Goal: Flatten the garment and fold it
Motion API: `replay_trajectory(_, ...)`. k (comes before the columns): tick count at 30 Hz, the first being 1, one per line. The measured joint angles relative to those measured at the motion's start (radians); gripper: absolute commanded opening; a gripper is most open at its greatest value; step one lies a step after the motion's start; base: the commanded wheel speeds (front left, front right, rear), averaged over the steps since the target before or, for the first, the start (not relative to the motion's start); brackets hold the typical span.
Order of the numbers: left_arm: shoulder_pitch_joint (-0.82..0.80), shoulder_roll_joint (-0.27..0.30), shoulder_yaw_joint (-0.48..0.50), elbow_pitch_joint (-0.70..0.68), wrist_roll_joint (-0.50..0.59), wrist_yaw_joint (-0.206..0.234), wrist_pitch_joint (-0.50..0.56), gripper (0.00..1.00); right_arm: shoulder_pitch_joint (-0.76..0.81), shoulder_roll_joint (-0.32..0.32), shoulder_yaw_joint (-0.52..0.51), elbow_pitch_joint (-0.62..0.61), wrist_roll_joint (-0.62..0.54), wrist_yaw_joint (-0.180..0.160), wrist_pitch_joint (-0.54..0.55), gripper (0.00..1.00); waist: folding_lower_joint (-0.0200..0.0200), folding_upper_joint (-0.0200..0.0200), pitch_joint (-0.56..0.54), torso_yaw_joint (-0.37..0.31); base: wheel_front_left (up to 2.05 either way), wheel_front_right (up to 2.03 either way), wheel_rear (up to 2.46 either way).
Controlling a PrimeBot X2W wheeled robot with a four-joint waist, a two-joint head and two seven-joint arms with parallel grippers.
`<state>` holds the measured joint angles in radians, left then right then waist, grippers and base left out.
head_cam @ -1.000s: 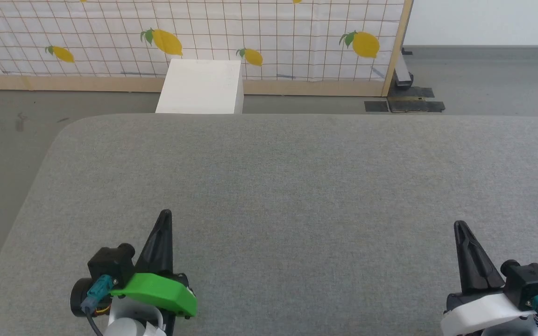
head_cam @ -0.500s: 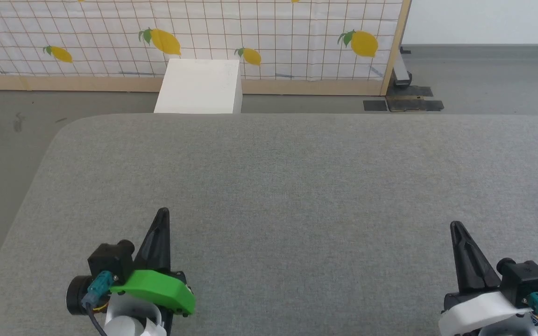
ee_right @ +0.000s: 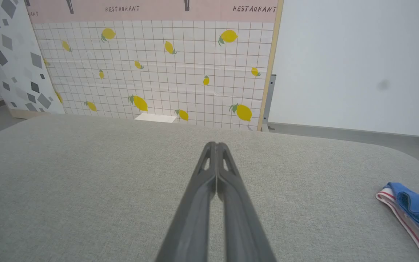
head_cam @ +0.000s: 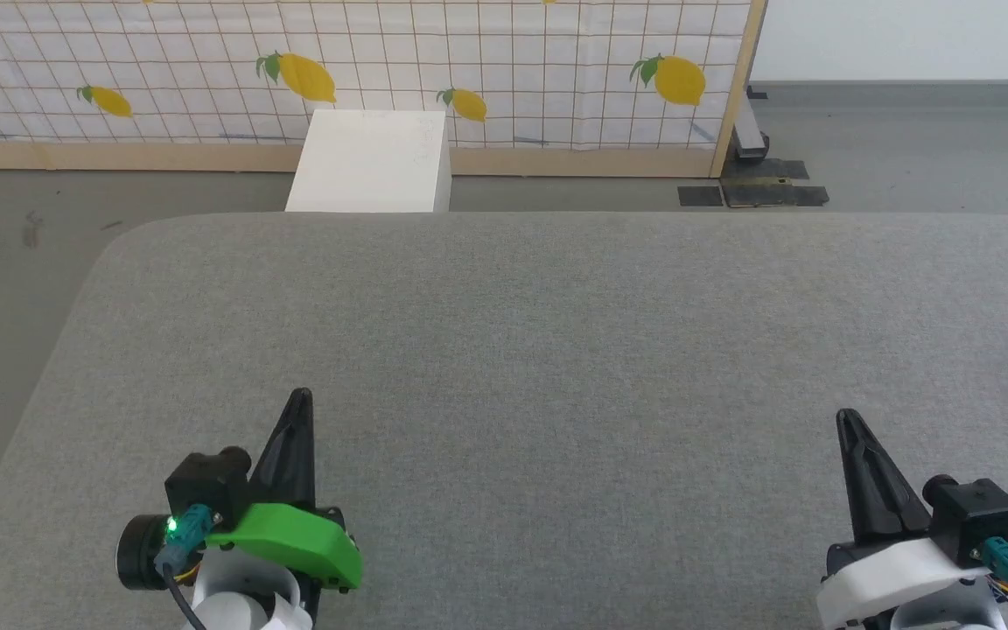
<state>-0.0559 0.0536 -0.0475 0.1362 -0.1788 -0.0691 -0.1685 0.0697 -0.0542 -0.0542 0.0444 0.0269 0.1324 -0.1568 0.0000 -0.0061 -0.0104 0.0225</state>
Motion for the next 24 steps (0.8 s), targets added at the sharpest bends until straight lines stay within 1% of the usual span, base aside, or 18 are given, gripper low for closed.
replay_trajectory(8,0.006,0.0,0.003,-0.014,0.015,0.002,0.019,0.0,-0.006,0.0,0.005,-0.004,-0.001,0.0,0.016,0.0,0.0,0.0,0.001,-0.002,0.0,0.0,0.0)
replay_trajectory(24,0.014,0.0,0.012,-0.04,0.042,0.018,0.051,0.0,-0.014,0.0,0.015,-0.013,-0.003,0.0,0.047,0.0,0.0,0.0,0.003,-0.007,0.0,0.0,0.0)
